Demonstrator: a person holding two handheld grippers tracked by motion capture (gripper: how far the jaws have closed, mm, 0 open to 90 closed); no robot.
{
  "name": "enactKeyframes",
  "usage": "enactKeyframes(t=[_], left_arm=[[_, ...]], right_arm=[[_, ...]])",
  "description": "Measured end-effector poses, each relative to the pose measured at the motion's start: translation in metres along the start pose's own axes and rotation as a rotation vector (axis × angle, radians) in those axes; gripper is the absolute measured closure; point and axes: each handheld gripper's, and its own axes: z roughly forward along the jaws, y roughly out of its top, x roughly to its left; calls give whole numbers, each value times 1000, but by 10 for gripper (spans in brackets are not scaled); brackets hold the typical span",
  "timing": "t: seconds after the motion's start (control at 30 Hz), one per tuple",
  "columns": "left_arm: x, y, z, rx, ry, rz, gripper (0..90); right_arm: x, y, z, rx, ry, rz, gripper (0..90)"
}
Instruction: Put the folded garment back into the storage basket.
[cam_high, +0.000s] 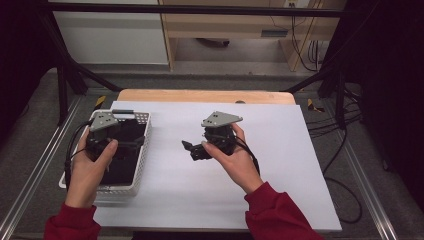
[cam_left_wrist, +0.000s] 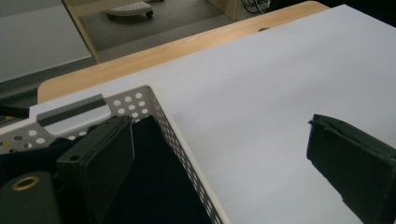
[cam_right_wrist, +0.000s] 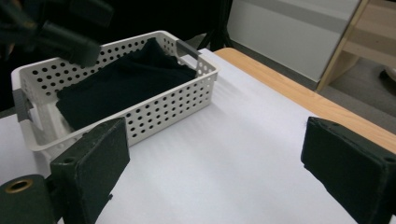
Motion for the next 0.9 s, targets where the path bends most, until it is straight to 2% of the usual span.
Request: enactKeyframes(t=[0.13, 0.27, 0.37, 0.5, 0.6, 0.8, 0.9], left_arm=[[-1, -15, -4, -16, -3, -4, 69], [0, -30, -6, -7, 10, -17, 60], [1, -38, -5, -6, -7, -39, 62], [2, -39, -8, -31, -21, -50, 73], [1, -42, -10, -26, -20, -44, 70], [1, -51, -14, -17, -19, -47, 70], [3, -53, -16, -23, -18, -63, 71]], right_arm=[[-8, 0, -9, -13, -40, -1, 95], [-15, -1, -15, -15, -39, 11, 85], [-19, -1, -20, -10, -40, 11, 83], [-24, 0, -26, -17, -47, 11, 82], [-28, 1, -32, -29, -54, 9, 74], [-37, -2, -43, -60, -86, 46, 72], [-42, -3, -48, -67, -97, 56, 73]])
